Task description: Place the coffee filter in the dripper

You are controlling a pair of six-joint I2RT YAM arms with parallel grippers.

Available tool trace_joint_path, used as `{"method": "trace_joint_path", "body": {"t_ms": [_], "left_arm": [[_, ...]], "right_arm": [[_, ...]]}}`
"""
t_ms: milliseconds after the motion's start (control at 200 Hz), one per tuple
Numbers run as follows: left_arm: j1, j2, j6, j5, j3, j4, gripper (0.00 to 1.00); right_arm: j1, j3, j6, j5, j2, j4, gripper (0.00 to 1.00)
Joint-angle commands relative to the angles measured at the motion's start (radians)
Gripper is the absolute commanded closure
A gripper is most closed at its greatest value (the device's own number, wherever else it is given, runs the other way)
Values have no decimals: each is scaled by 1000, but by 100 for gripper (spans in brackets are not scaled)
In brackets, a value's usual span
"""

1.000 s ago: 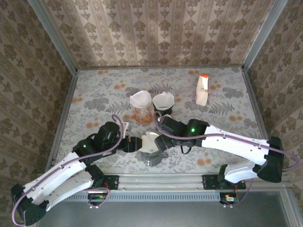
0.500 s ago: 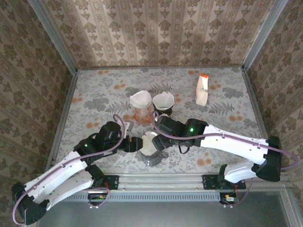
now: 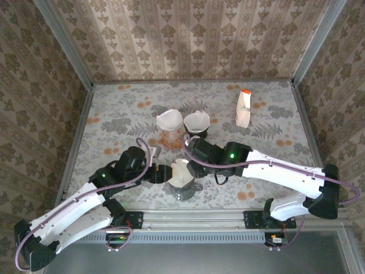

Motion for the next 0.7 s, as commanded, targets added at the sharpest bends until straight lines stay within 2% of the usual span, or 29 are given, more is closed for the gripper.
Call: {"method": "trace_joint_path", "body": {"t_ms": [0, 305, 555, 585, 695], "left_arm": [[6, 1, -8, 13, -17, 10, 38], [8, 1, -10, 13, -20, 15, 38], [7, 3, -9, 13, -23, 19, 38], [6, 4, -11, 13, -23, 21, 38], [8, 5, -14, 14, -22, 27, 36]], "right_arm": [[9, 23, -11, -15, 14, -2, 62], [24, 26, -13, -37, 28, 9, 70], [31, 33, -17, -37, 28, 5, 87], [32, 35, -18, -33, 27, 0, 93], [37, 47, -21, -14, 63, -23, 97]]}}
